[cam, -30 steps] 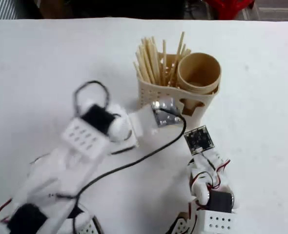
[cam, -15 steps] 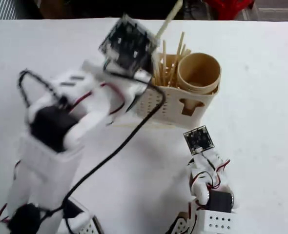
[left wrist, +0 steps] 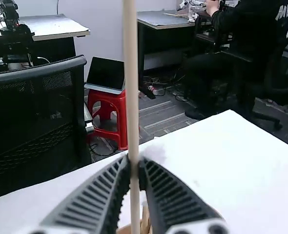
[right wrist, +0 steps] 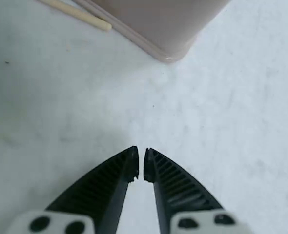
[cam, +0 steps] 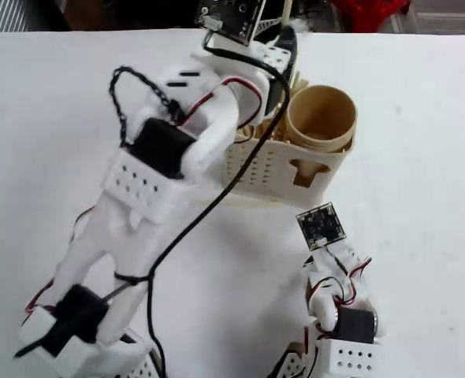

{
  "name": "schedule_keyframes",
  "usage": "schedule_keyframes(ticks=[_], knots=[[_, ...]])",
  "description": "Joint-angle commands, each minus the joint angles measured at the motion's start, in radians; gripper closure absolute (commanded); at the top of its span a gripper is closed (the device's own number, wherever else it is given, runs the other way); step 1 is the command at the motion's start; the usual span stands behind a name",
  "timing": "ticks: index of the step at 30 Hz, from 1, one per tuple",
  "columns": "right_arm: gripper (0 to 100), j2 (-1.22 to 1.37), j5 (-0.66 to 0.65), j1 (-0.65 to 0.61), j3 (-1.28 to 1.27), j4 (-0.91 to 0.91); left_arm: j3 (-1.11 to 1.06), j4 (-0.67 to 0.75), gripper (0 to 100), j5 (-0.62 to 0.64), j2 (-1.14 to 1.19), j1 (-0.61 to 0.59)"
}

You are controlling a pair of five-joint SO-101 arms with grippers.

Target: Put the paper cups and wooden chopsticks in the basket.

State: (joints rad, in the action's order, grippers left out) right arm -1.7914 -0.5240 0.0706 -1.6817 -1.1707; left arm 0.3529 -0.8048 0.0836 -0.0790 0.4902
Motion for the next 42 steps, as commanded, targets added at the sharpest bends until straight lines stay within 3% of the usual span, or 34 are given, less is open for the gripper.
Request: schedule_keyframes(ticks=[1, 11, 20, 26, 33, 37, 42], knots=[[96.1, -0.005, 0.002, 0.002, -0.009, -0.007, 0.041, 0.054, 98, 0.021, 0.028, -0.001], [96.1, -0.005, 0.002, 0.002, -0.009, -0.007, 0.046, 0.046, 91, 0.023, 0.051, -0.002], [96.1, -0.005, 0.002, 0.002, -0.009, -0.007, 0.051, -0.003, 91, 0.023, 0.047, -0.002], [96.1, -0.005, 0.002, 0.002, -0.009, -0.007, 0.051, -0.299, 91, 0.014, -0.101, -0.002], [96.1, -0.005, 0.002, 0.002, -0.009, -0.007, 0.04, -0.709, 91, -0.356, -0.298, -0.001], [96.1, -0.005, 0.002, 0.002, -0.009, -0.007, 0.02, -0.925, 91, -0.442, -0.302, 0.005], [96.1, -0.005, 0.002, 0.002, -0.009, -0.007, -0.322, -0.922, 91, -0.589, -0.309, -0.002]])
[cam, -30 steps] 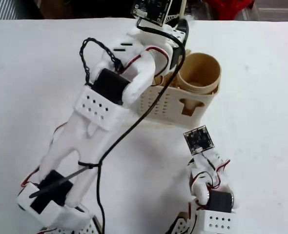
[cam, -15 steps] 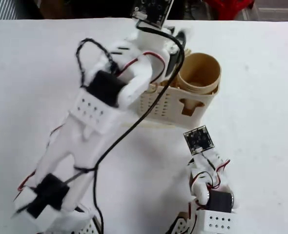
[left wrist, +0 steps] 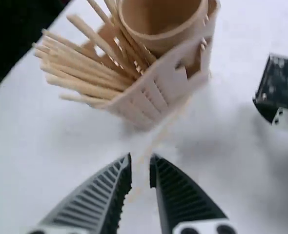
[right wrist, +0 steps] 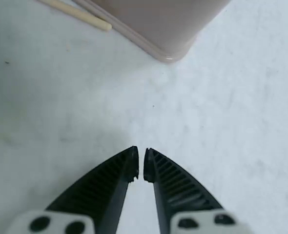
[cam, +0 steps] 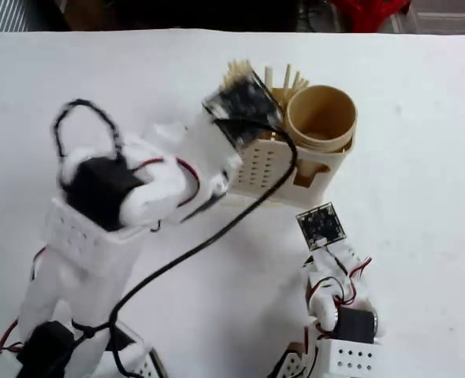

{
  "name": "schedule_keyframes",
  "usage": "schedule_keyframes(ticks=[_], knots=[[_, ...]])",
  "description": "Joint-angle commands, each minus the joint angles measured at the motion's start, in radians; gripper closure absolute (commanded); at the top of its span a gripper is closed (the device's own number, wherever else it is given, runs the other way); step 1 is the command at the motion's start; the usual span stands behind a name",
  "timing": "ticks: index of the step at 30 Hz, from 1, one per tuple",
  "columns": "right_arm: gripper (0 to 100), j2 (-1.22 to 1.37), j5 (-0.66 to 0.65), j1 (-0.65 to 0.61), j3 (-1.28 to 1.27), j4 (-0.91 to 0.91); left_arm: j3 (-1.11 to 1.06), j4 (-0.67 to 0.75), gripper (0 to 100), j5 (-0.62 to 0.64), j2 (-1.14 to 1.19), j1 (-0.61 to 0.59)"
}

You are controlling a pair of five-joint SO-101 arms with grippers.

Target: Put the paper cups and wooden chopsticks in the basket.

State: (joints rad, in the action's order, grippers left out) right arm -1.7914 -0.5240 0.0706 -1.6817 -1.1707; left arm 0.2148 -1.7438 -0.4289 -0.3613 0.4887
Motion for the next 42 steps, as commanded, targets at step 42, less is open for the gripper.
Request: schedule_keyframes(ticks=[42], knots=[[96.1, -0.005, 0.002, 0.002, -0.009, -0.007, -0.562, 0.766, 84, -0.345, 0.627, -0.248]])
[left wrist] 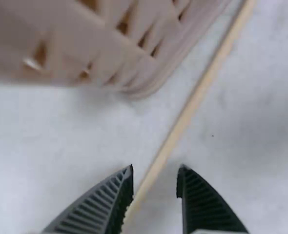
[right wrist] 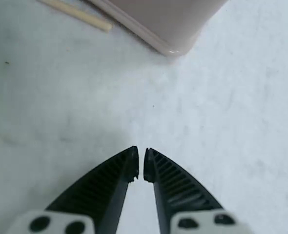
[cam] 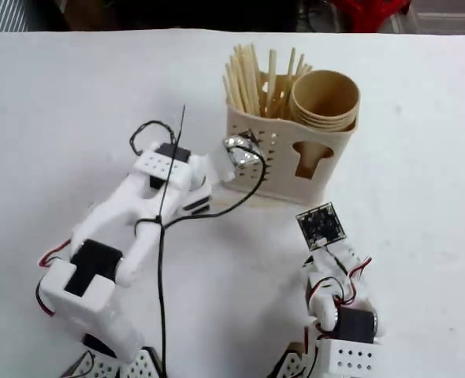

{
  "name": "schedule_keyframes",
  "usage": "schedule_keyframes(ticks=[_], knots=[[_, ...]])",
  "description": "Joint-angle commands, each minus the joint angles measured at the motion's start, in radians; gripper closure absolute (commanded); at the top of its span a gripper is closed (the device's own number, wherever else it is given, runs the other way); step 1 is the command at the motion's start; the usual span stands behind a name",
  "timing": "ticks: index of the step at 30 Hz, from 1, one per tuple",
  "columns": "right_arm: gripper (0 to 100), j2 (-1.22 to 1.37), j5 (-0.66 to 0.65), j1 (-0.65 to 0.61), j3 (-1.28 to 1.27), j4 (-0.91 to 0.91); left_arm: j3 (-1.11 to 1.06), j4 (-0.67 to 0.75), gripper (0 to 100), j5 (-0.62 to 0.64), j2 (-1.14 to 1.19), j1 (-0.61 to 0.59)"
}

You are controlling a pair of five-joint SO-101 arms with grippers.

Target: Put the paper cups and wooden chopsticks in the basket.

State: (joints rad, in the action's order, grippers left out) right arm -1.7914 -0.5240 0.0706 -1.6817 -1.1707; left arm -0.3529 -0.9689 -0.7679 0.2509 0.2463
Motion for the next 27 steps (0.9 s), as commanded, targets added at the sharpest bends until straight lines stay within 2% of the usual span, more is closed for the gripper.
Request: schedule_keyframes(ticks=[1, 7, 18, 27], knots=[[96.1, -0.005, 0.002, 0.002, -0.009, -0.007, 0.006, -0.018, 84, -0.006, 0.013, -0.004], [96.1, -0.005, 0.002, 0.002, -0.009, -0.007, 0.006, -0.066, 84, 0.002, 0.013, -0.036], [96.1, -0.005, 0.002, 0.002, -0.009, -0.007, 0.005, -0.109, 86, -0.006, -0.041, -0.234], [96.1, -0.005, 0.002, 0.002, -0.009, -0.007, -0.048, -0.13, 87, 0.005, -0.054, -0.251]])
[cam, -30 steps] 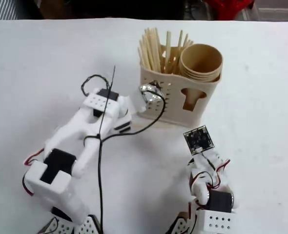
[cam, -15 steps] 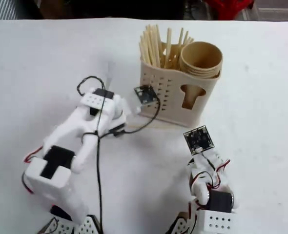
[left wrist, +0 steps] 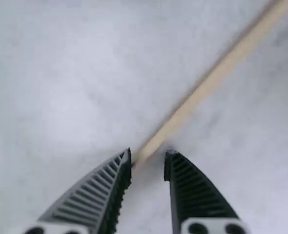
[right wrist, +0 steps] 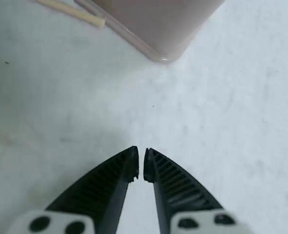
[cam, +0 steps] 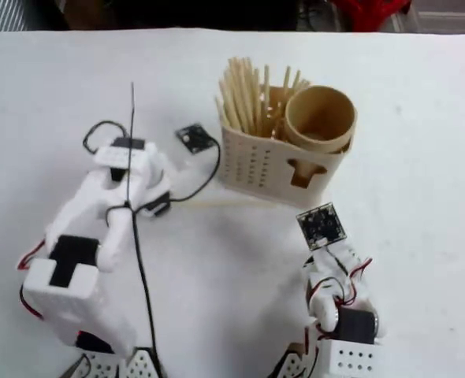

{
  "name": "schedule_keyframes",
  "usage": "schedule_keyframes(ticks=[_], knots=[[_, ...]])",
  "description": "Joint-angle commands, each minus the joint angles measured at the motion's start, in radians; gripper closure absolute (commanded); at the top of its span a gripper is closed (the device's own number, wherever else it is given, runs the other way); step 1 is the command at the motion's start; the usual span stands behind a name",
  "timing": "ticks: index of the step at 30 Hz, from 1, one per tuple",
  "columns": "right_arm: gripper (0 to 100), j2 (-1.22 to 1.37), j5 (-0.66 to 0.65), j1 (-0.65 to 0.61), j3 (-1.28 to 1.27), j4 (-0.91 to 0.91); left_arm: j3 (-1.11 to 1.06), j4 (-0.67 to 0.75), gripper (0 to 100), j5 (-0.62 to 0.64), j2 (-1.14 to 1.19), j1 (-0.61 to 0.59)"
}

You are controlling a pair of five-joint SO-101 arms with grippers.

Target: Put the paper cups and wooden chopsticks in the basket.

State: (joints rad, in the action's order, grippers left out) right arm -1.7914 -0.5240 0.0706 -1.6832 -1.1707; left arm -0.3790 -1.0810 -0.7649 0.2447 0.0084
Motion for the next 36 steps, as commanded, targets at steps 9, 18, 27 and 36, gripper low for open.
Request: schedule_keyframes(ticks=[9, 18, 27, 36], knots=[[96.1, -0.005, 0.002, 0.002, -0.008, -0.007, -0.055, -0.018, 87, 0.063, -0.042, -0.013], [96.1, -0.005, 0.002, 0.002, -0.008, -0.007, -0.058, -0.06, 95, 0.002, -0.041, -0.068], [96.1, -0.005, 0.002, 0.002, -0.008, -0.007, -0.057, -0.198, 97, -0.288, -0.048, -0.274], [96.1, -0.005, 0.002, 0.002, -0.008, -0.007, -0.046, -0.298, 97, -0.552, -0.05, -0.559]])
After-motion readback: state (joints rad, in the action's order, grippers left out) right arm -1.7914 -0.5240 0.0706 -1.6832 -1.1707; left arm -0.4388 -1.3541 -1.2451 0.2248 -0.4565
